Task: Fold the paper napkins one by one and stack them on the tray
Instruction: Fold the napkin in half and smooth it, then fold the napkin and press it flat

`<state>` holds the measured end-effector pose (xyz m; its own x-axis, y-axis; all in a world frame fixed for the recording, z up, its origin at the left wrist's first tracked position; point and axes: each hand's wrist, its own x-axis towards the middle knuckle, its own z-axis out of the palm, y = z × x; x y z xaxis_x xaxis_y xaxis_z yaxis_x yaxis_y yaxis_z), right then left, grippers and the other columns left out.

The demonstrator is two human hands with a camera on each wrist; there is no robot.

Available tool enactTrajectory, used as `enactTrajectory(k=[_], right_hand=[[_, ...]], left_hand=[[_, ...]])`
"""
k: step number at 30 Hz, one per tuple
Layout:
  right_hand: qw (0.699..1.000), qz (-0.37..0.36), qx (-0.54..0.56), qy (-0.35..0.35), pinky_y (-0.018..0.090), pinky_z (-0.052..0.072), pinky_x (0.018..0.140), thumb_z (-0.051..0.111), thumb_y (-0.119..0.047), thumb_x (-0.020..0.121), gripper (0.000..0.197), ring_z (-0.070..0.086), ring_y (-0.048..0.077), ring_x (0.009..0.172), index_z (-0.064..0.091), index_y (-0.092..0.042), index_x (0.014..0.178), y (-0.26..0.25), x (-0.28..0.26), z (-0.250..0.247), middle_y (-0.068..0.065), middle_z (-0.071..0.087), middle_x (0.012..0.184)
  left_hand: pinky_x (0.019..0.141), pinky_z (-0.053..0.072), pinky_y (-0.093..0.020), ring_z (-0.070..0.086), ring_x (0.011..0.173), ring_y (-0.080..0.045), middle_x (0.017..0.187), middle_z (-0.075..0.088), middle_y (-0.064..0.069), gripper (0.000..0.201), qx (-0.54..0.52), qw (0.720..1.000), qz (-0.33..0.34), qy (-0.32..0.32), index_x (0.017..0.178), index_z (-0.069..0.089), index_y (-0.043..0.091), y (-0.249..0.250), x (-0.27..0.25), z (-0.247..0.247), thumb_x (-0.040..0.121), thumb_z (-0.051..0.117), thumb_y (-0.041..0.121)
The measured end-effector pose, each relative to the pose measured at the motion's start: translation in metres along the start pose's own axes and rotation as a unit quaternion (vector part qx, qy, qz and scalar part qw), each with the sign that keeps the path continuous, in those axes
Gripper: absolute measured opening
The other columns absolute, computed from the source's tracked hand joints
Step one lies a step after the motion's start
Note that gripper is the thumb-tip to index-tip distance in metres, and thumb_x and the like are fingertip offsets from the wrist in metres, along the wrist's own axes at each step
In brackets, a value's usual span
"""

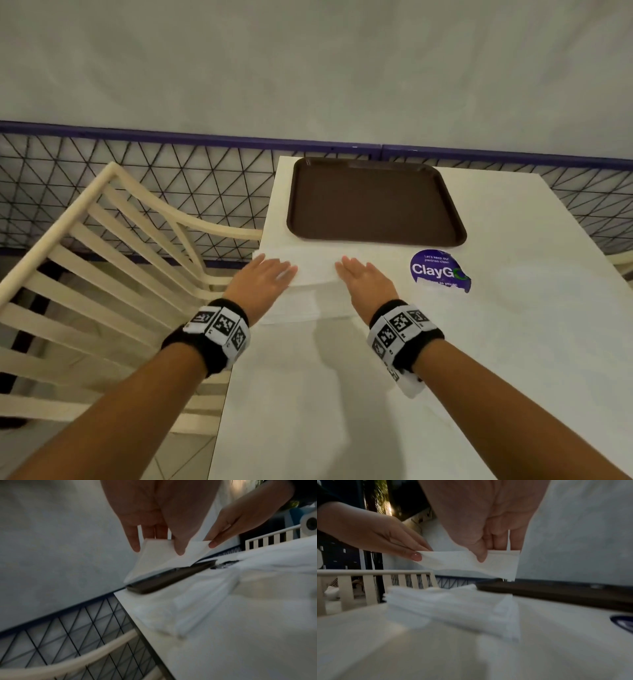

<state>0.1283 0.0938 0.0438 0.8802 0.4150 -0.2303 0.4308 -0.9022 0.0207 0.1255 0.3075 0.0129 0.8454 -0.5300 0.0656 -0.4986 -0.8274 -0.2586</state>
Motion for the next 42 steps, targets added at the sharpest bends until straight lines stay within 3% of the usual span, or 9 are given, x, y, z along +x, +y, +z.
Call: enactTrajectory(k=[5,8,11,13,17,24,26,29,42], right_hand=[[0.994,-0.015,0.048,-0.093,0.032,0.005,0.119,0.023,0.009,0.093,0.065,0.003,0.019,0.147,0.0,-0.013,0.15,-0.002,0.002,0.05,0.006,-0.004,0.159],[0.99,-0.009,0.088,-0.111,0.032,0.005,0.12,0.024,0.001,0.097,0.061,0.0,0.017,0.147,0.001,-0.017,0.15,-0.003,0.0,0.067,0.003,-0.006,0.159],[0.99,-0.002,0.098,-0.102,0.034,0.006,0.12,0.021,-0.02,0.103,0.051,0.002,0.018,0.147,0.004,-0.017,0.15,-0.002,-0.004,0.071,0.003,-0.004,0.159],[0.989,0.012,0.116,-0.094,0.033,0.004,0.119,0.022,-0.025,0.103,0.051,0.003,0.018,0.147,0.006,-0.016,0.15,0.004,-0.012,0.067,0.004,-0.002,0.159],[0.977,0.097,0.179,-0.057,0.029,0.008,0.118,0.033,-0.026,0.101,0.052,0.012,0.017,0.146,0.017,-0.016,0.149,0.036,-0.046,0.066,0.004,0.01,0.158],[0.944,0.246,0.215,-0.035,0.027,0.037,0.105,0.054,-0.034,0.091,0.048,0.036,0.016,0.13,0.043,-0.019,0.135,0.09,-0.149,0.09,0.001,0.039,0.138],[0.933,0.255,0.248,-0.049,0.026,0.037,0.105,0.06,-0.036,0.087,0.051,0.036,0.014,0.13,0.045,-0.02,0.133,0.089,-0.17,0.099,0.0,0.039,0.137],[0.928,0.245,0.277,-0.042,0.024,0.035,0.105,0.066,-0.038,0.082,0.057,0.036,0.014,0.128,0.046,-0.018,0.132,0.083,-0.185,0.112,-0.001,0.039,0.135],[0.929,0.24,0.279,0.039,0.023,0.036,0.1,0.059,-0.035,0.088,0.045,0.037,0.015,0.125,0.052,-0.016,0.128,0.091,-0.184,0.128,0.0,0.042,0.133]], left_hand=[[0.062,0.057,-0.035,0.072,0.073,-0.021,0.089,0.074,-0.007,0.066,-0.057,0.996,0.002,-0.062,0.087,0.076,0.013,0.018,-0.011,0.043,0.025,0.096,0.016],[0.061,0.057,-0.035,0.072,0.076,-0.024,0.095,0.072,-0.01,0.053,-0.102,0.99,-0.022,-0.096,0.092,0.075,0.013,0.019,-0.02,0.055,0.044,0.093,0.026],[0.103,0.04,-0.037,0.047,0.127,-0.025,0.144,0.041,-0.008,0.055,-0.116,0.978,-0.039,-0.172,0.137,0.044,0.017,0.026,-0.02,0.037,0.09,0.045,0.045],[0.115,0.018,-0.034,0.025,0.14,-0.018,0.154,0.021,-0.001,0.056,-0.093,0.982,-0.029,-0.159,0.147,0.025,0.022,0.028,-0.019,0.028,0.097,0.026,0.049],[0.084,0.053,-0.04,0.068,0.095,-0.025,0.108,0.069,-0.009,0.048,-0.13,0.986,-0.018,-0.107,0.105,0.071,0.015,0.049,-0.005,0.011,0.082,0.039,0.044],[0.064,0.057,-0.027,0.071,0.078,-0.017,0.088,0.072,0.0,0.027,-0.183,0.968,0.162,-0.056,0.085,0.075,0.019,0.135,0.024,-0.005,0.068,0.062,0.036],[0.072,0.055,-0.026,0.07,0.089,-0.017,0.097,0.071,-0.002,0.041,-0.199,0.961,0.18,-0.061,0.094,0.074,0.018,0.161,0.029,-0.01,0.056,0.083,0.034],[0.11,0.024,-0.023,0.03,0.137,-0.014,0.148,0.033,-0.003,0.052,-0.179,0.955,0.187,-0.146,0.14,0.039,0.016,0.19,0.034,-0.016,0.093,0.051,0.031],[0.11,0.022,-0.028,0.018,0.14,-0.013,0.154,0.016,0.005,0.05,-0.161,0.949,0.178,-0.203,0.147,0.022,0.022,0.231,0.067,-0.02,0.099,0.036,0.027]])
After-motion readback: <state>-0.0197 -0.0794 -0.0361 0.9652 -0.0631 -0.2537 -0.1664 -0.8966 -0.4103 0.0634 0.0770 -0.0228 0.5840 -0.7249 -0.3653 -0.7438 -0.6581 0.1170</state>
